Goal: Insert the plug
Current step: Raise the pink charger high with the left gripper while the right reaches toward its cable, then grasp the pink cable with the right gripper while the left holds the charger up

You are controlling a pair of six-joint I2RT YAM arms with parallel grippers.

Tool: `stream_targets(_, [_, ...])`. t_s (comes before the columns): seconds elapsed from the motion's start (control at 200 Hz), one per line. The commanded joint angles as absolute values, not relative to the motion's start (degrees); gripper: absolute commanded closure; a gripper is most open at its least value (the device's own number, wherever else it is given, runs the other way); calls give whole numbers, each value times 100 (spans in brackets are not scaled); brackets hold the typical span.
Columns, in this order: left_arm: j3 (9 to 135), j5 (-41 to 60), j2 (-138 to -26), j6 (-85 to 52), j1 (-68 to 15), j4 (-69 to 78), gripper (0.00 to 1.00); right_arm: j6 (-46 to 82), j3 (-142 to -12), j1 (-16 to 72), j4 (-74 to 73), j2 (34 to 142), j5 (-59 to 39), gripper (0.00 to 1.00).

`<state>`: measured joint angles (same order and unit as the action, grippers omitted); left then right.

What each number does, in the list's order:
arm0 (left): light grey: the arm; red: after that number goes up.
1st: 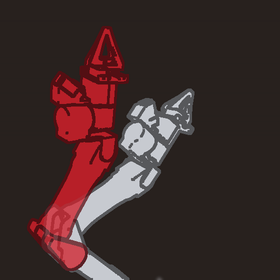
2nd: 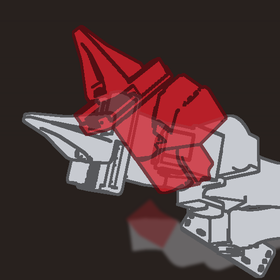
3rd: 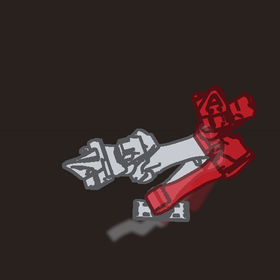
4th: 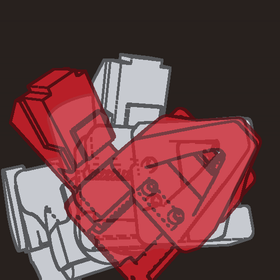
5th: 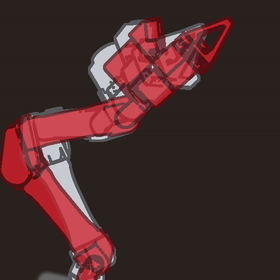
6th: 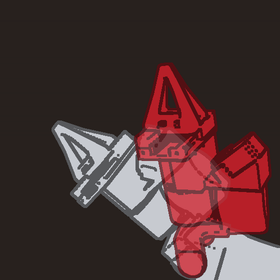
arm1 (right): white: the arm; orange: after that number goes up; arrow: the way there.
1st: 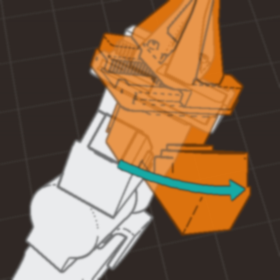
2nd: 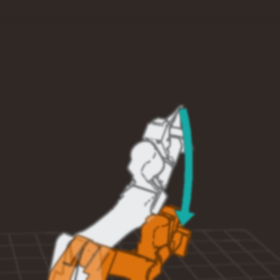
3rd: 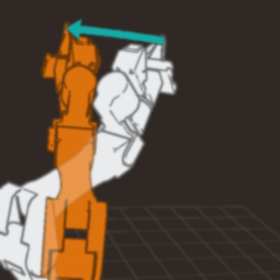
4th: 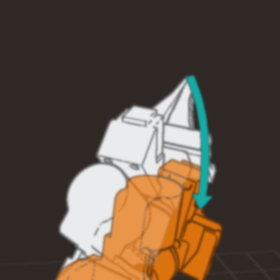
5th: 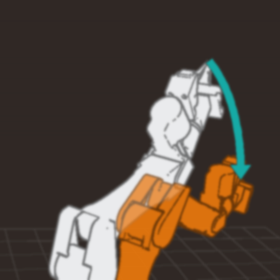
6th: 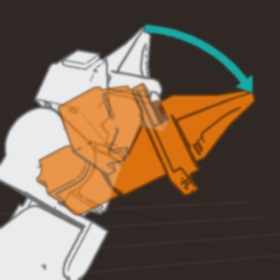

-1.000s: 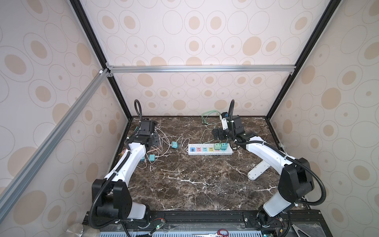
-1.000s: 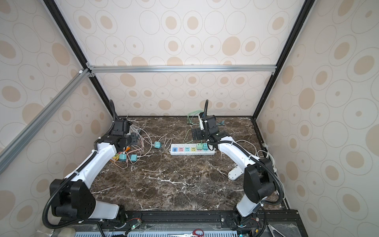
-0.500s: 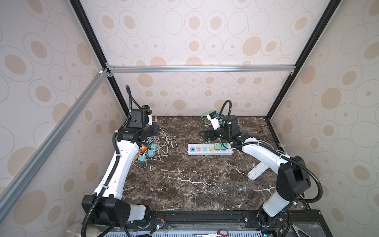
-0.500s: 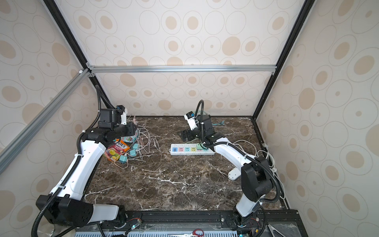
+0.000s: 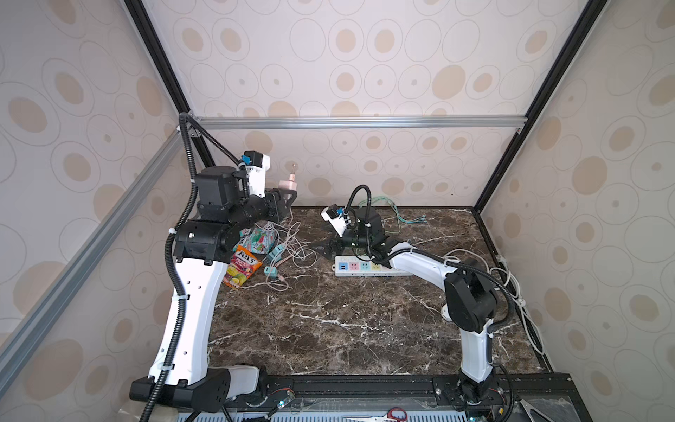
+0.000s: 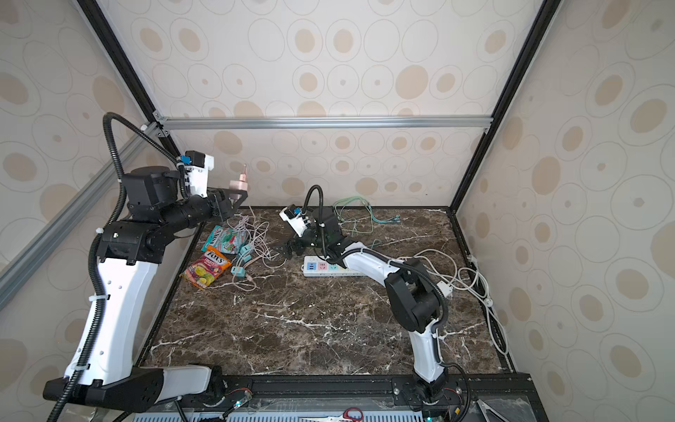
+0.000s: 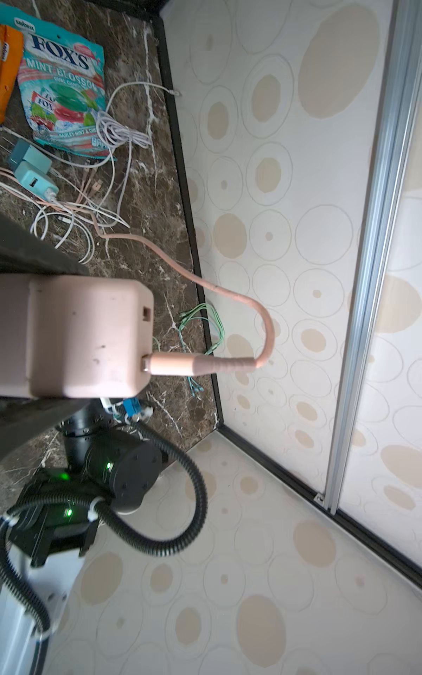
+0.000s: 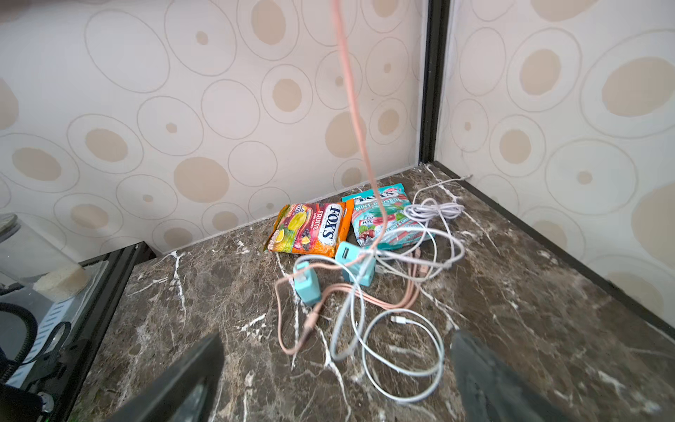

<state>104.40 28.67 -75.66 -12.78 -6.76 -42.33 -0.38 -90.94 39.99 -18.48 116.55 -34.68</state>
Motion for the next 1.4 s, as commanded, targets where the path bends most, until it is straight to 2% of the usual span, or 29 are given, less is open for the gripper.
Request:
stream_targets(0.0, [11083, 3389, -7663, -1127, -684, -4140, 100, -109, -9597, 4172, -2206, 12024, -3589, 2])
stream_targets(0.23, [11277, 3493, -7742, -1133, -679, -4180, 100, 328, -10773, 4279, -2066, 12906, -2484, 5])
stream_targets(0.335, [11300, 3499, -7678, -1135, -676, -4126, 100, 392, -11242, 4299, -1914, 13306, -2278, 8])
stream_targets(0.515, [11674, 3041, -7680, -1099, -639, -4325, 100, 773, -11250, 4315, -2149, 13640, -1811, 27])
stream_targets(0.585, [11746, 2844, -7641, -1099, -627, -4361, 100, 807, -11052, 4316, -2306, 13620, -1810, 31])
stream_targets(0.66, [11745, 2722, -7605, -1098, -607, -4365, 100, 770, -10697, 4315, -2568, 13506, -1998, 30])
stream_targets(0.8, [11707, 2489, -7617, -1112, -600, -4348, 100, 532, -9501, 4319, -3630, 13042, -2919, 22])
stream_targets(0.85, [11692, 2511, -7620, -1120, -601, -4329, 100, 509, -9068, 4328, -3917, 12878, -2824, 20])
stream_targets(0.955, [11657, 2617, -7646, -1145, -590, -4284, 100, 494, -8570, 4317, -4064, 12760, -2006, 18])
stream_targets(1.065, [11621, 2663, -7669, -1178, -590, -4238, 100, 580, -8802, 4318, -3936, 12948, -1627, 16])
stream_targets(1.195, [11578, 2663, -7648, -1166, -589, -4215, 100, 581, -9551, 4321, -3791, 13440, -2116, 16])
stream_targets(1.326, [11509, 2663, -7605, -1177, -589, -4193, 100, 538, -10391, 4315, -3385, 13953, -1920, 18])
stream_targets(1.396, [11451, 2663, -7564, -1162, -591, -4184, 100, 307, -10793, 4324, -3144, 14145, -2329, 20])
